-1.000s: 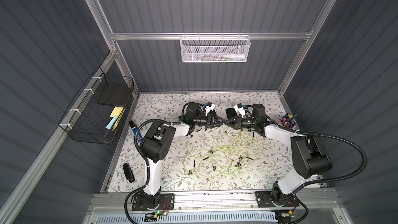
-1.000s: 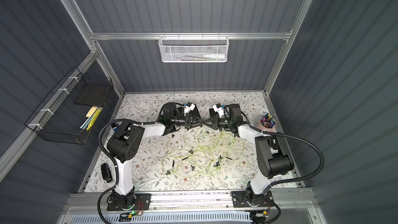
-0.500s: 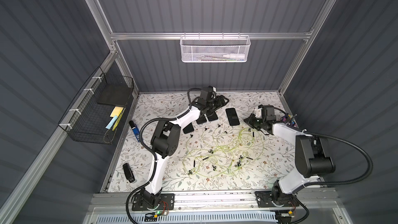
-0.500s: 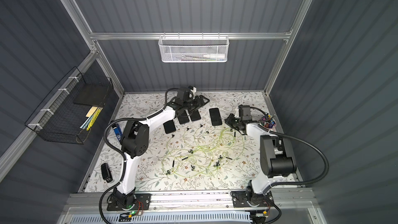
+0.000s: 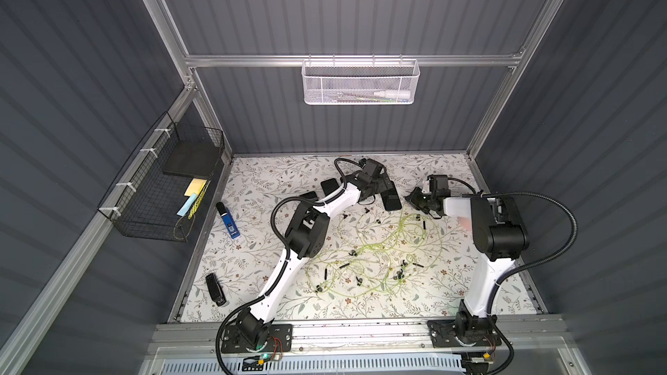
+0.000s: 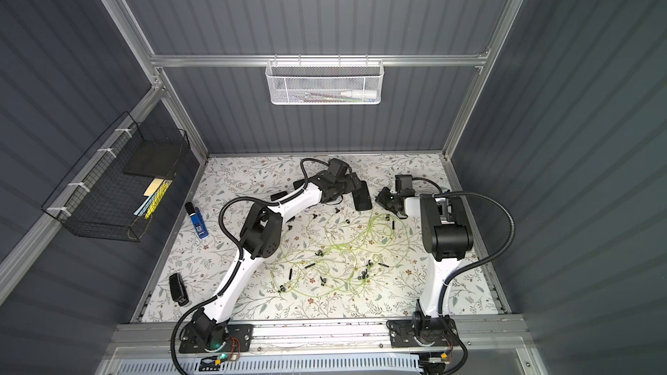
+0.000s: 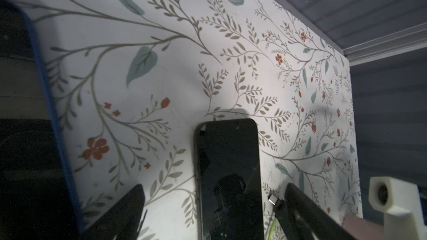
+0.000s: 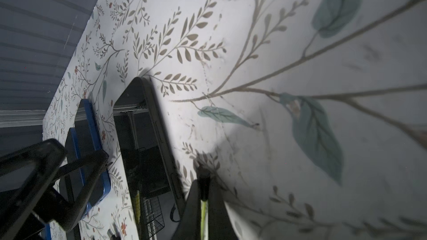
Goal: Plug wired earphones into phones
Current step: Adjust the phone at the center of the board.
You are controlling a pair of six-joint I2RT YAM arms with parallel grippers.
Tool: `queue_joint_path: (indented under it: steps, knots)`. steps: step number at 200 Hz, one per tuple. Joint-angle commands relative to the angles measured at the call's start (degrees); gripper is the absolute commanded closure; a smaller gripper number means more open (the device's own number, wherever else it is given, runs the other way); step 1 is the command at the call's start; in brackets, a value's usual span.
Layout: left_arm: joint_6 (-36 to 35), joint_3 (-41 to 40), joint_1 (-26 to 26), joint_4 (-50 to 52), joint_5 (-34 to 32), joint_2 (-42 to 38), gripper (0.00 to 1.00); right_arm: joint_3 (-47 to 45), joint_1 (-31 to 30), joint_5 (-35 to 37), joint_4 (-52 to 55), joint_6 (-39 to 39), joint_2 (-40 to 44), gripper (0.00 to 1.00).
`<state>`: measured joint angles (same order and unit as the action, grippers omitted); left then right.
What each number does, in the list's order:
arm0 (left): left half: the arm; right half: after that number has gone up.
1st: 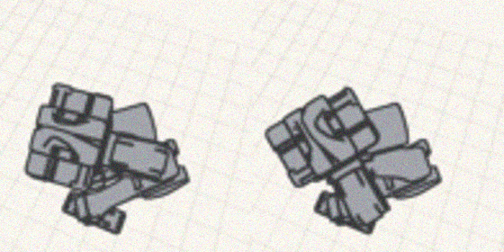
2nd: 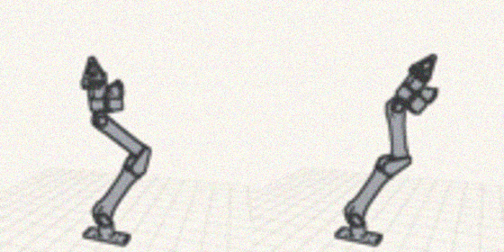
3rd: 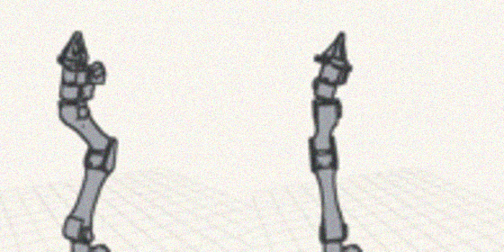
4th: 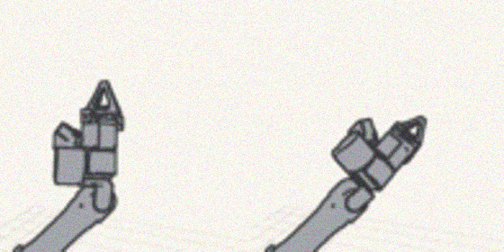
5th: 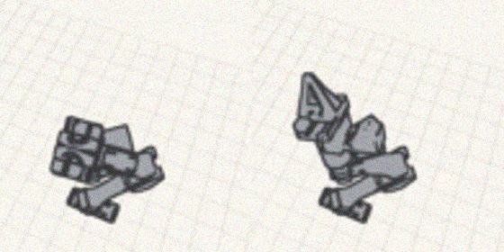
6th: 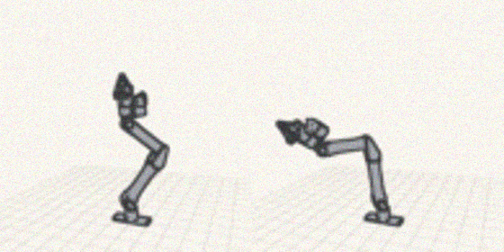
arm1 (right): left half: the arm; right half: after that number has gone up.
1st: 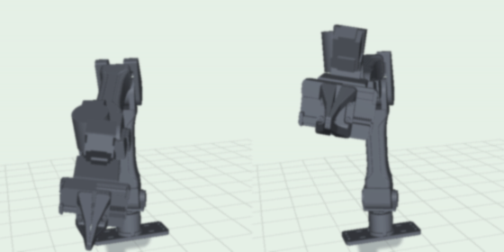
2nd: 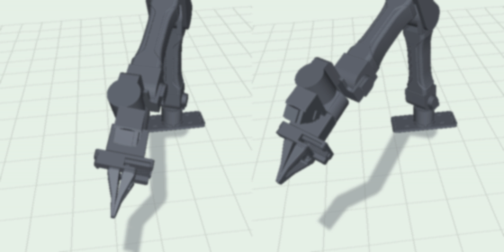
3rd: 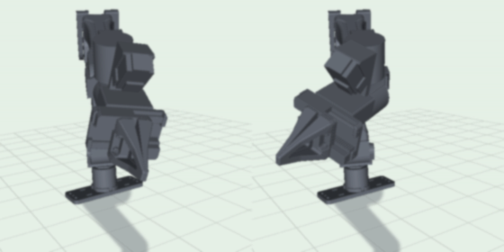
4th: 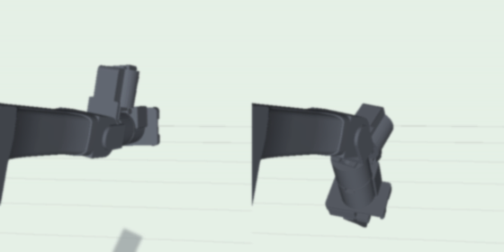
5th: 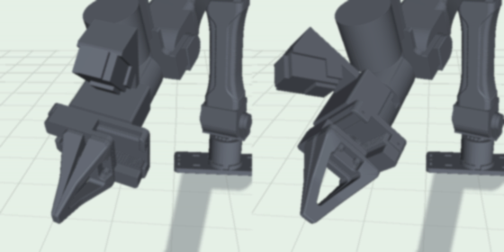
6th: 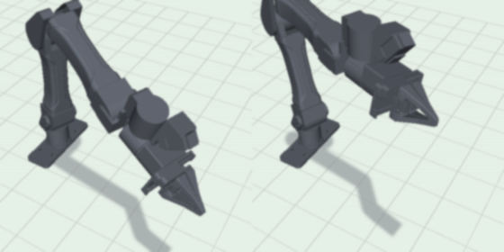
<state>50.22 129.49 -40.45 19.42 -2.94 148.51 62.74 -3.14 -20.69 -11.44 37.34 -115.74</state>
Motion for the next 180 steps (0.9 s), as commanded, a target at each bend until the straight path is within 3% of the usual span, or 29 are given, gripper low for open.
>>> queue_joint_path:
  steps: [1, 38, 125, 180]
  knots:
    - [-1.2, 3.2, -0.7, 6.0, -3.5, 3.3, 0.02, 1.7, -0.3, -3.0, -1.0, 0.7, -2.1, 1.0]
    - [-2.7, 7.9, -2.4, 11.4, -6.9, 5.9, 0.02, 1.3, -2.1, -4.8, -1.7, 0.5, -4.0, 1.0]
    - [-7.3, 7.1, -4.1, 18.3, -11.6, 7.8, 0.03, -4.2, -8.2, -8.6, -7.8, 1.8, -3.3, 1.0]
    - [-12.5, 10.6, -4.5, 24.6, -14.2, 10.7, 0.08, -11.5, -7.1, -1.8, 0.9, -0.6, 7.7, 1.0]
